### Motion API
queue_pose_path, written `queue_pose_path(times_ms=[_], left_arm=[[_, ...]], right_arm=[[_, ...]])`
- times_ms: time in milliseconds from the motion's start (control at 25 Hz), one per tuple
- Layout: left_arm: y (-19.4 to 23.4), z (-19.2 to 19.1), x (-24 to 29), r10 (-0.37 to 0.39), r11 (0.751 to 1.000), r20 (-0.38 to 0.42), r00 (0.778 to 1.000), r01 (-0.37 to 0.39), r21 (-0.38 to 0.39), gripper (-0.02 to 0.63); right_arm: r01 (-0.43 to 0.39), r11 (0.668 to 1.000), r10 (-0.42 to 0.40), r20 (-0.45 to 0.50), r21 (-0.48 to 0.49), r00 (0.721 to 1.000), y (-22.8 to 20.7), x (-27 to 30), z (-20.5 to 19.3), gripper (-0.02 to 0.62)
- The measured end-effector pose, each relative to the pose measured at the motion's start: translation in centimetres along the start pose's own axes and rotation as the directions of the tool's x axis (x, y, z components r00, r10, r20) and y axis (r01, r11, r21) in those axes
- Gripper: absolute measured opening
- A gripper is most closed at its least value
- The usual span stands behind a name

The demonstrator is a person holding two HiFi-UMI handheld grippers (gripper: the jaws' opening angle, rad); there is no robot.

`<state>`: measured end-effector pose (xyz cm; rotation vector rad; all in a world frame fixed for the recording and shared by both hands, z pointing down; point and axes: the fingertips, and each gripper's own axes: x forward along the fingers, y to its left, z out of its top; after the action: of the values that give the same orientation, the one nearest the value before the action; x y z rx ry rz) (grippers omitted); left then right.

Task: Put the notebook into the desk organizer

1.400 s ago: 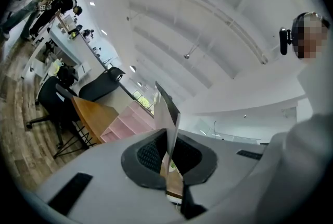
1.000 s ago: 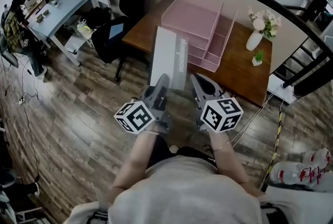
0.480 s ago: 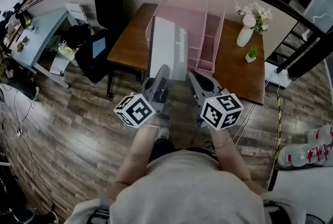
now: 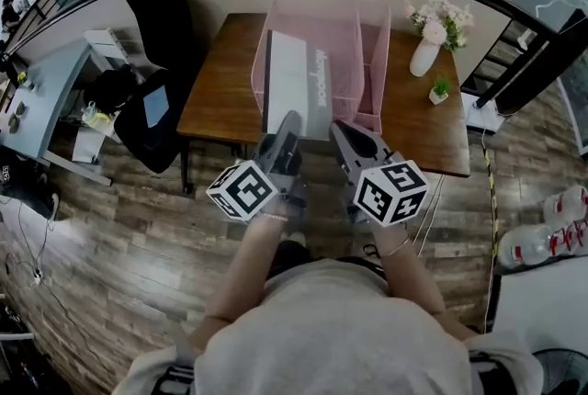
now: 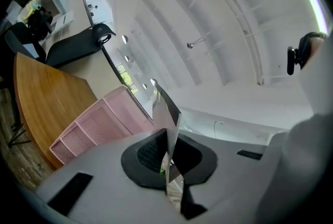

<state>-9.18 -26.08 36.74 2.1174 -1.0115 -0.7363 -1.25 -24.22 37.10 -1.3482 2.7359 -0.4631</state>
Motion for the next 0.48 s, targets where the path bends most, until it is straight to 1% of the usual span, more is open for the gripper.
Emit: queue_pose_path(times_ms=[240, 480], left_arm=[[1.9, 0.1, 1.9, -0.030, 0.999, -0.041, 0.999, 0.028, -0.045, 0.020], [3.7, -0.7, 3.4, -0.075, 0.984, -0.091, 0.993, 0.059, -0.168, 0.020]], right_arm=[[0.069, 0.998, -0.069, -0.004, -0.007, 0.998, -0.8, 1.8, -0.2, 0.011], [0.124, 0.992, -0.124, 0.005, -0.008, 0.992, -1.6, 3.3, -0.1, 0.011]])
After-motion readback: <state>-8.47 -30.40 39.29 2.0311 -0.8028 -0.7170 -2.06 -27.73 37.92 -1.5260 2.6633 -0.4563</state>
